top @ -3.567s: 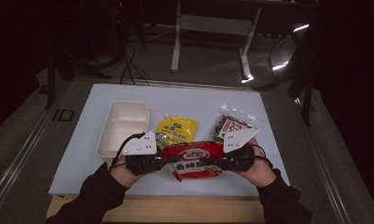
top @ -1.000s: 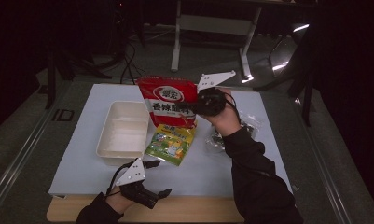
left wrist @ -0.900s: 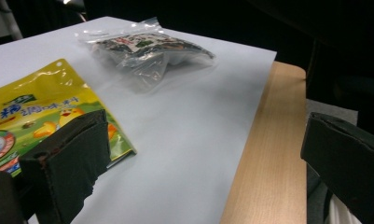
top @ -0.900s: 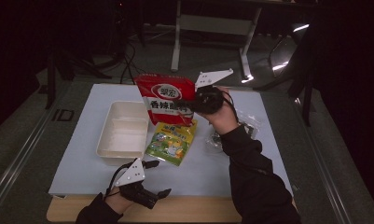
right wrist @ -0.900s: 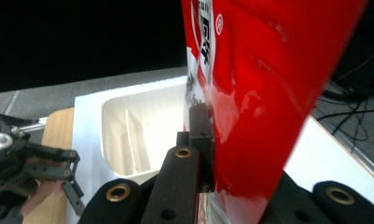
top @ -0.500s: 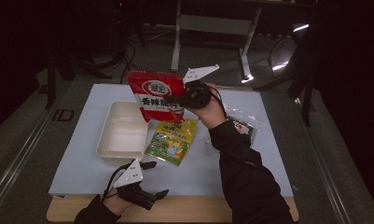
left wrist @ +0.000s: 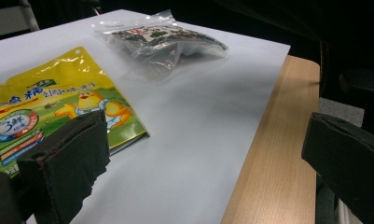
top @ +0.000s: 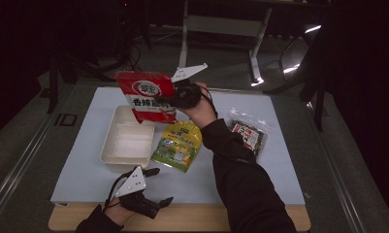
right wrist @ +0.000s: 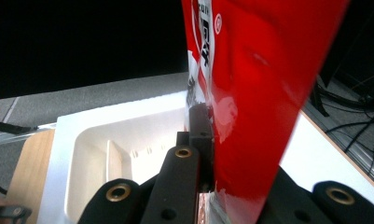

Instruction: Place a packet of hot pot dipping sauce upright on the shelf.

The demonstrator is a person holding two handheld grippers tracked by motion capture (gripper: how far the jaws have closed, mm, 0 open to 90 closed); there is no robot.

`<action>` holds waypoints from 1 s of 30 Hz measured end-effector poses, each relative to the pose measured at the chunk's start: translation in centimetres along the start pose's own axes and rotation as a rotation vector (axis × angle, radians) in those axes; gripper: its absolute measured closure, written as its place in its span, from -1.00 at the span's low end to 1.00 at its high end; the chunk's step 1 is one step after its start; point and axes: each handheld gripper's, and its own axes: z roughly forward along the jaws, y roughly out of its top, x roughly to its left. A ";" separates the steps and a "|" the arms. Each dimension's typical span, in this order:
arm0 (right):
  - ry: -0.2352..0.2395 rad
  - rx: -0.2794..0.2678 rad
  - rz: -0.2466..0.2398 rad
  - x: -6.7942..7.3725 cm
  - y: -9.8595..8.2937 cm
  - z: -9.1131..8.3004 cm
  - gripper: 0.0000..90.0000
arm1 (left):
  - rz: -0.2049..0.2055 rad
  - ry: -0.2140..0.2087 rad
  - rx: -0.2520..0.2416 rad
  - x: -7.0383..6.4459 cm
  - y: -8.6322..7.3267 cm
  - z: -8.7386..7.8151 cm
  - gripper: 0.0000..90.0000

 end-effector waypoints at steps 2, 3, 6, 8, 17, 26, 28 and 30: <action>0.000 0.003 0.001 -0.1 0.2 0.7 1.00 | 0.000 0.004 -0.002 0.0 0.0 -0.1 -0.97; 0.003 0.001 -0.001 -0.1 0.2 1.1 1.00 | 0.000 0.005 0.000 0.0 -0.1 -0.2 -0.97; 0.011 -0.003 -0.004 -0.2 0.4 2.2 1.00 | -0.003 0.007 0.002 -0.1 -0.2 -0.3 -0.97; 0.012 -0.003 0.003 -0.4 0.5 2.9 1.00 | -0.005 0.011 0.002 -0.1 -0.2 -0.4 -0.97; 0.002 -0.032 0.033 -1.3 0.2 5.2 1.00 | -0.002 0.021 0.003 -0.1 -0.4 -0.7 -0.97; -0.005 -0.050 0.054 -2.2 -0.2 7.3 1.00 | -0.003 0.015 0.004 -0.2 -0.4 -0.8 -0.97; -0.006 -0.050 0.059 -2.3 -0.4 7.8 1.00 | -0.001 0.015 0.003 -0.2 -0.4 -0.8 -0.97; -0.002 -0.054 0.059 -2.4 -0.6 8.3 1.00 | 0.000 0.014 0.004 -0.2 -0.5 -0.8 -0.97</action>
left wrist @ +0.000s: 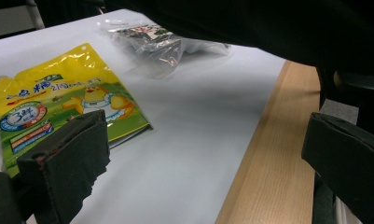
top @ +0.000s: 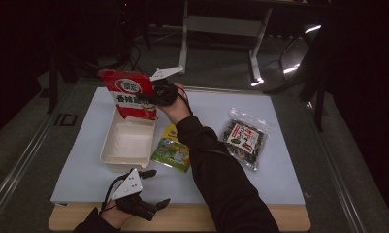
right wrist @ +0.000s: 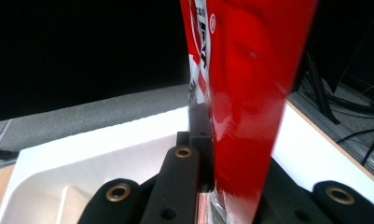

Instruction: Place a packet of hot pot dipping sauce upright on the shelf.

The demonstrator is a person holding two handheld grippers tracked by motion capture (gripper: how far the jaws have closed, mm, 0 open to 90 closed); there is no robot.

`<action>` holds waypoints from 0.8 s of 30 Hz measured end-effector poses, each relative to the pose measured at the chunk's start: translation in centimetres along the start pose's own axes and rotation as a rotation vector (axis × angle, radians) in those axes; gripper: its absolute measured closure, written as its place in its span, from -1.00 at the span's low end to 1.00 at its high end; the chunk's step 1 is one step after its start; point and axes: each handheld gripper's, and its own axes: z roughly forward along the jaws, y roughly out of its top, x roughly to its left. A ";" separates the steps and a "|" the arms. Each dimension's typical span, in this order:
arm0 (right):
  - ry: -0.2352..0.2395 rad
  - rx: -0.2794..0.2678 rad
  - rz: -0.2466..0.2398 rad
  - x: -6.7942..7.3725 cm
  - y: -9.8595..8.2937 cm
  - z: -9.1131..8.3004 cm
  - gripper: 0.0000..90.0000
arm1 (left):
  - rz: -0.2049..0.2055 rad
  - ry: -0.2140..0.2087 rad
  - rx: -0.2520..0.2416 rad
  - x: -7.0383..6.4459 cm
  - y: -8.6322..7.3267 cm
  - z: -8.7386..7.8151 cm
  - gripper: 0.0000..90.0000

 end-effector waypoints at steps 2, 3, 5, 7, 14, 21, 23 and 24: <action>-0.005 0.000 0.004 0.0 -0.1 0.2 1.00 | 0.000 0.000 0.000 0.0 0.0 0.0 -0.97; -0.001 -0.003 0.010 -0.2 -0.4 0.7 1.00 | -0.001 0.000 -0.001 0.0 0.0 0.0 -0.97; 0.001 0.002 0.017 -0.4 -0.6 1.2 1.00 | -0.001 -0.002 -0.002 0.0 0.0 -0.1 -0.97; -0.007 0.012 0.019 -0.4 -0.9 1.6 1.00 | 0.001 0.000 -0.001 0.0 -0.1 -0.1 -0.97; -0.007 0.006 0.039 -0.8 -1.9 2.5 1.00 | 0.000 0.000 0.000 0.1 -0.1 -0.1 -0.97; -0.007 0.013 0.055 -1.0 -2.9 3.2 1.00 | 0.003 -0.001 0.001 0.0 -0.1 -0.1 -0.97; -0.003 0.012 0.069 -1.2 -3.2 3.3 1.00 | 0.003 -0.001 0.002 0.0 -0.1 -0.1 -0.97; -0.003 0.015 0.070 -1.2 -3.3 3.3 1.00 | 0.004 0.000 0.001 0.1 -0.1 -0.1 -0.97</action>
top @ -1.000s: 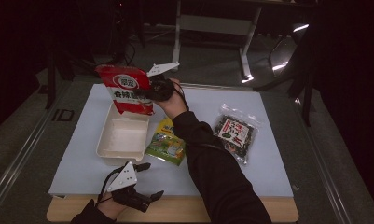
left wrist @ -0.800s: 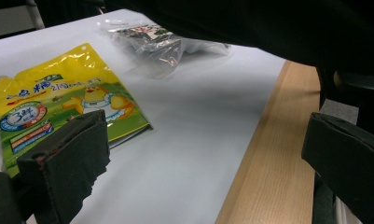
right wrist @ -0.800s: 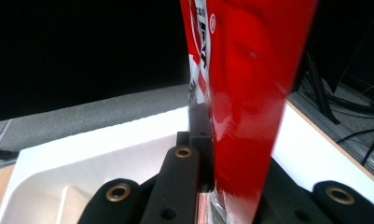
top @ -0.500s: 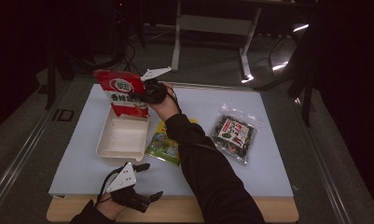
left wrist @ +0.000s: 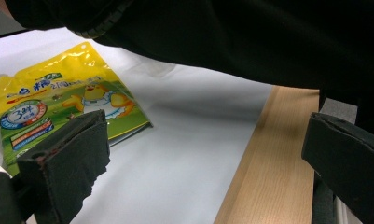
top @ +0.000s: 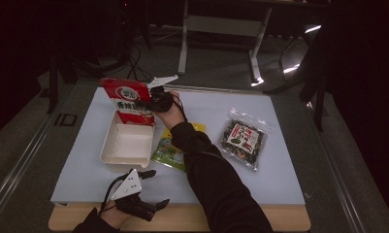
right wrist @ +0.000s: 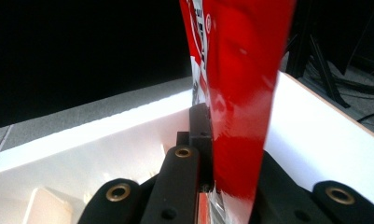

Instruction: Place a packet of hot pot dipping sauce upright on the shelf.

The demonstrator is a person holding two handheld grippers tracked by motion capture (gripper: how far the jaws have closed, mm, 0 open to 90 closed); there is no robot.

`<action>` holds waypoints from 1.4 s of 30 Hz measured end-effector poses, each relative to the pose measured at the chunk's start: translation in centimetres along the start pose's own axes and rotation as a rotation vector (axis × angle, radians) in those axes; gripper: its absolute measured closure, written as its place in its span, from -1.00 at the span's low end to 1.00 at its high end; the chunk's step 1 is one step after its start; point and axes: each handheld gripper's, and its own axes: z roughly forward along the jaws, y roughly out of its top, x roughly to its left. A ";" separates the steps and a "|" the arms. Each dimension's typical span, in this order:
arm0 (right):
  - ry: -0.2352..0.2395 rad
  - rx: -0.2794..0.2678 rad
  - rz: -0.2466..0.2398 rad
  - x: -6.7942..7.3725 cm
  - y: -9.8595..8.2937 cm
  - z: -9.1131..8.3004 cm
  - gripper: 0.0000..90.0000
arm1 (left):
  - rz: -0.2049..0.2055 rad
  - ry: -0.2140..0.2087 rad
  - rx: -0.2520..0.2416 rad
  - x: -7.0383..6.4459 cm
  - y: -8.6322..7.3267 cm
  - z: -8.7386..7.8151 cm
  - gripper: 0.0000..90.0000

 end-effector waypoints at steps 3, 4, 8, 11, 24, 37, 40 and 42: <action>-0.001 0.002 0.005 0.0 -0.2 0.1 1.00 | -0.001 -0.001 0.004 0.0 0.0 0.0 -0.97; -0.001 -0.001 0.007 0.1 -0.2 0.2 1.00 | -0.002 -0.002 0.004 0.0 0.0 0.0 -0.97; -0.005 0.005 0.012 0.1 -0.3 0.3 1.00 | 0.000 -0.004 0.005 -0.1 0.0 0.1 -0.97; -0.004 0.002 0.017 0.1 -0.4 0.3 1.00 | -0.001 -0.006 0.006 -0.1 -0.1 0.1 -0.97; -0.002 -0.008 0.042 0.0 -1.1 0.0 1.00 | 0.001 -0.009 0.011 -0.1 0.0 0.2 -0.97; -0.002 -0.012 0.052 0.2 -0.8 0.4 1.00 | 0.000 -0.013 0.014 -0.1 -0.1 0.3 -0.97; -0.008 -0.005 0.042 0.6 -0.5 0.7 1.00 | 0.003 -0.012 0.014 -0.1 -0.1 0.3 -0.97; -0.016 -0.009 0.046 0.7 -0.4 0.8 1.00 | 0.004 -0.013 0.014 -0.1 -0.1 0.3 -0.97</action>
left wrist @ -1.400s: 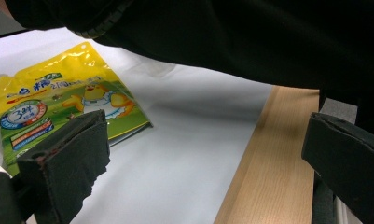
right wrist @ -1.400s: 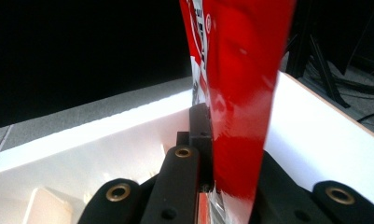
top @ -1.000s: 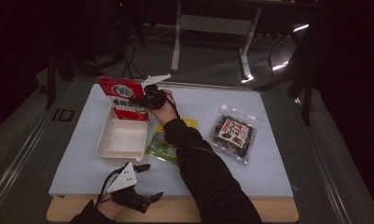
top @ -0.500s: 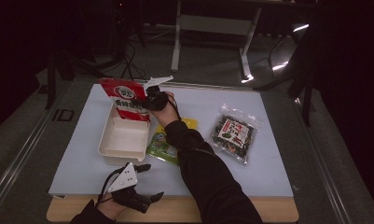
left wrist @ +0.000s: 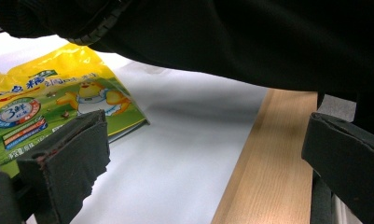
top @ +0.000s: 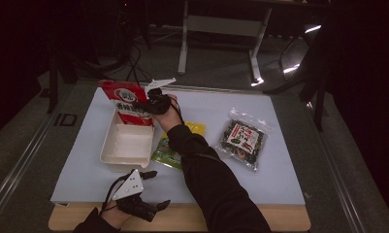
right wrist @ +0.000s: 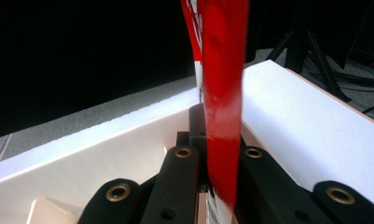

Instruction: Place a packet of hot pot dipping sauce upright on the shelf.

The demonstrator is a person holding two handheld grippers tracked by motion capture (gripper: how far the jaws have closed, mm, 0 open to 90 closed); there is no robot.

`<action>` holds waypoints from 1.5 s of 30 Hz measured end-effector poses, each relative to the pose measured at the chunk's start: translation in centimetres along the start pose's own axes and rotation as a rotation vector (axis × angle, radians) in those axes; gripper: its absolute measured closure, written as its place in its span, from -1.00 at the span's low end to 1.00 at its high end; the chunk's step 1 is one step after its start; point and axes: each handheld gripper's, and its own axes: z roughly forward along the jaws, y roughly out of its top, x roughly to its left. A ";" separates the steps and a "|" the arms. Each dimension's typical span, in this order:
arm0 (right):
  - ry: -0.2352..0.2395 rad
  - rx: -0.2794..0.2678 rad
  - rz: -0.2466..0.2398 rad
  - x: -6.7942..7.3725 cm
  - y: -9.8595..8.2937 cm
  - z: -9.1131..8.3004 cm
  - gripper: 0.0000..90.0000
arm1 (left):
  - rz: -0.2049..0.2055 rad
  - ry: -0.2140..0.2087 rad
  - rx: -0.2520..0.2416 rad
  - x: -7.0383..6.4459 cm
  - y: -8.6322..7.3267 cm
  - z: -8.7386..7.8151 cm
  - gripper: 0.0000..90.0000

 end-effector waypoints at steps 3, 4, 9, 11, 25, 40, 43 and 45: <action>-0.008 -0.006 0.009 -0.1 -0.2 0.1 1.00 | 0.002 0.001 -0.001 0.0 0.0 0.0 -0.97; -0.006 -0.006 0.016 -0.2 -0.4 0.1 1.00 | 0.002 0.002 -0.001 0.0 0.0 0.0 -0.97; -0.006 0.012 0.026 -0.5 -1.1 0.4 0.99 | 0.007 0.002 0.003 0.0 0.0 0.0 -0.97; -0.007 0.024 0.029 -0.5 -1.2 0.4 0.94 | 0.003 0.001 0.005 0.0 0.0 0.0 -0.97; -0.043 0.055 0.008 0.2 -0.4 -2.1 0.50 | -0.001 -0.017 0.006 0.0 0.0 0.6 -0.97; -0.062 0.048 0.003 0.6 -1.6 -6.0 0.45 | 0.009 -0.048 0.005 0.0 0.4 1.5 -0.97; -0.069 0.045 0.004 0.7 -1.8 -7.0 0.45 | 0.005 -0.055 0.004 0.0 0.5 1.6 -0.97; -0.074 0.042 -0.001 0.7 -1.9 -7.9 0.44 | 0.011 -0.058 0.004 0.0 0.5 1.7 -0.97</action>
